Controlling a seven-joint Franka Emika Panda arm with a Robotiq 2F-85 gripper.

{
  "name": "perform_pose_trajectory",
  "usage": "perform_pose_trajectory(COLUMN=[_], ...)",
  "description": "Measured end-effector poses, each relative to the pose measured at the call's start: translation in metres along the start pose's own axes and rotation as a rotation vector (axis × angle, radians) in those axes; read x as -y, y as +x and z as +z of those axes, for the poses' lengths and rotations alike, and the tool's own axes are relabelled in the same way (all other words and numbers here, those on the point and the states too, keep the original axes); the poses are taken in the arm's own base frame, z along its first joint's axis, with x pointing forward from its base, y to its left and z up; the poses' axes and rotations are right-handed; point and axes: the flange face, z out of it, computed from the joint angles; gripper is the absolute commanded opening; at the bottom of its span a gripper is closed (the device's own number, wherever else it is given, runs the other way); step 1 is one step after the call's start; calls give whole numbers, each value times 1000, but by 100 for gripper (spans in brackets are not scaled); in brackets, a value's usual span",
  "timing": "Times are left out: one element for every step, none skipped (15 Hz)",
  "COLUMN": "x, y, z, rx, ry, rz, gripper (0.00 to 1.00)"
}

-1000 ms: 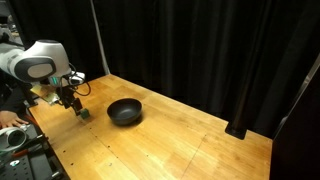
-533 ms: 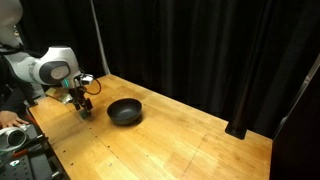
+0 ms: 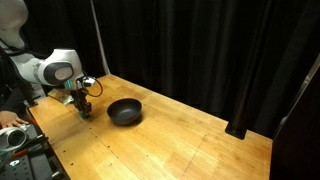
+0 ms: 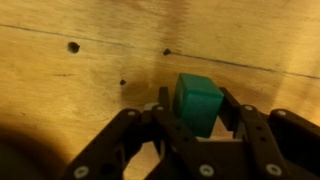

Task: Put the green block in the bowl

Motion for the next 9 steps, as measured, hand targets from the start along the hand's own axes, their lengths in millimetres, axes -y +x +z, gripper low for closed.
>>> perform_pose_trajectory(x=[-1, -2, -2, -3, -3, -4, -6, -9, -13], y=[0, 0, 1, 4, 8, 12, 17, 22, 28], z=[0, -2, -7, -14, -26, -40, -56, -74, -92], rx=[7, 9, 8, 1, -10, -24, -39, -56, -75], ry=[-2, -3, -4, -6, -9, -16, -24, -37, -53], rz=[3, 5, 7, 6, 4, 1, 0, -2, -1], gripper=[11, 15, 15, 15, 15, 14, 14, 14, 14])
